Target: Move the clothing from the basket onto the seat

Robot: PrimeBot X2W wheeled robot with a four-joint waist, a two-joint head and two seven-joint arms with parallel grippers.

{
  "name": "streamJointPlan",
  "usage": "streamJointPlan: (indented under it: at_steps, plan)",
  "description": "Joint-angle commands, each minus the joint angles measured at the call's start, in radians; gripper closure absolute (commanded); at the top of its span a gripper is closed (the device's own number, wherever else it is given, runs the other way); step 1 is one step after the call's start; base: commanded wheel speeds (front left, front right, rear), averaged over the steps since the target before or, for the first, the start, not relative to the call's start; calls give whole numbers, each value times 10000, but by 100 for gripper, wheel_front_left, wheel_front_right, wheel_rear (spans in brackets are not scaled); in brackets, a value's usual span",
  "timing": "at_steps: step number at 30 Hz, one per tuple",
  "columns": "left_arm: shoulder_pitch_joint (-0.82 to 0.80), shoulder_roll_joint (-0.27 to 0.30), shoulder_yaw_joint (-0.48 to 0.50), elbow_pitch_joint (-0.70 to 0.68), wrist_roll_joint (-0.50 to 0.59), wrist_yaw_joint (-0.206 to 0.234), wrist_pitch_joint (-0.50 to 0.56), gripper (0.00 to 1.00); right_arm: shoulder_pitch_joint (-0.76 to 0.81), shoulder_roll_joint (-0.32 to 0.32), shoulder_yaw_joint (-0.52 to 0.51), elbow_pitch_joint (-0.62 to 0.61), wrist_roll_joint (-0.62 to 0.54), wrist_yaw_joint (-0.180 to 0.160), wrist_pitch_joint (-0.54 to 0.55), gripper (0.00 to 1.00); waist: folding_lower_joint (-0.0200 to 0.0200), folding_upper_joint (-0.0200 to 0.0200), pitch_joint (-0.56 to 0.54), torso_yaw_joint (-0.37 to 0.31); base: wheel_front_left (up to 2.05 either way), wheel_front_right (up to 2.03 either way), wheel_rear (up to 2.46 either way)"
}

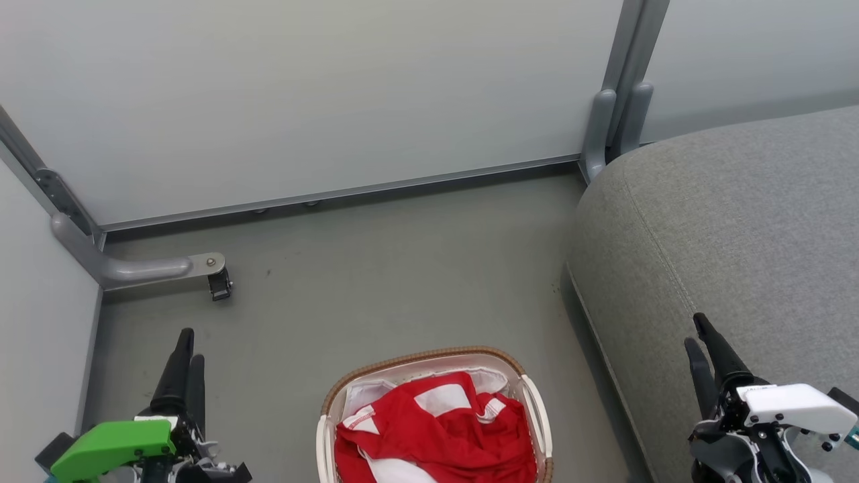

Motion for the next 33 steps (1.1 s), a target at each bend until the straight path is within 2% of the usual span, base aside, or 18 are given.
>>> streamJointPlan:
  at_steps: [1, 13, 24, 33]
  plan:
    - [17, 1, -42, 10, 7, 0, -33, 0, 10, 2, 35, 7, -11, 0, -34, 0, 0, 0, 2, 0, 0, 0, 0]
    - [161, 17, -663, -258, 384, -6, -640, 0, 64, -26, 420, -41, -515, 0, -643, 0, 0, 0, 12, -2, 0, 0, 0]
    - [279, 31, -869, -731, 1804, -11, -1118, 0, 40, -50, 191, -411, -2189, 1, -1126, 0, 0, 0, 38, 3, 0, 0, 0]
    - [327, 42, -766, -915, 3417, 20, -1469, 0, 95, -66, 221, -853, -4194, 1, -1482, 0, 0, 0, 68, 12, 0, 0, 0]
